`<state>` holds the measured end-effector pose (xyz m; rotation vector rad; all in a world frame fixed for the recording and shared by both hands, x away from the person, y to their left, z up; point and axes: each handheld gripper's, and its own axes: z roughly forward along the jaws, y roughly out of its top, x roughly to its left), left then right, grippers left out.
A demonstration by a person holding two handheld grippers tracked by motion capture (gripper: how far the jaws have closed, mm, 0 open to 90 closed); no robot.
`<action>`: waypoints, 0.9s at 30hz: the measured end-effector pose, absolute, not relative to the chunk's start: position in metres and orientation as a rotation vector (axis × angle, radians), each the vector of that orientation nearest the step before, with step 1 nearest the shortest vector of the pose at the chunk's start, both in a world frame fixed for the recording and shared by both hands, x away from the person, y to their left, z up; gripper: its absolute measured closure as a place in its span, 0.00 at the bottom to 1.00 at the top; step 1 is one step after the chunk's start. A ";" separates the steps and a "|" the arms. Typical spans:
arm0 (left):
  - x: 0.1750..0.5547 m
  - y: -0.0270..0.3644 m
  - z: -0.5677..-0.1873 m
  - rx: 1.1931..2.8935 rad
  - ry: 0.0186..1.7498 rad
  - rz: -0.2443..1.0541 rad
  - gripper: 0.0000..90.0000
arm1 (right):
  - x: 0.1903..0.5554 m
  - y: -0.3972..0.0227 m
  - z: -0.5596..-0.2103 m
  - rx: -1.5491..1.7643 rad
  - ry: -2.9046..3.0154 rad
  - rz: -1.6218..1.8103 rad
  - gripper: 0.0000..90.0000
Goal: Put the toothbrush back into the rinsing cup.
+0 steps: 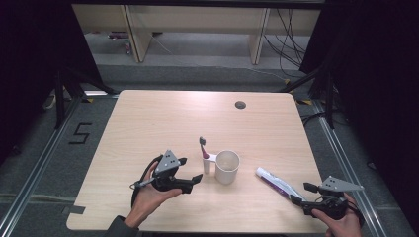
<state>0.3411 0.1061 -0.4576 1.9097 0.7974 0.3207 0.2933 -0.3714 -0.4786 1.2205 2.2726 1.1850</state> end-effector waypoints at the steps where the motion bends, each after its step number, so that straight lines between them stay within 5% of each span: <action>1: 0.339 0.107 -0.460 1.917 0.796 0.313 0.21 | 0.293 -0.371 -0.478 1.219 2.274 1.187 0.28; 27: 0.298 0.118 -0.501 2.062 0.802 0.296 0.22 | 0.288 -0.366 -0.475 1.245 2.265 1.195 0.33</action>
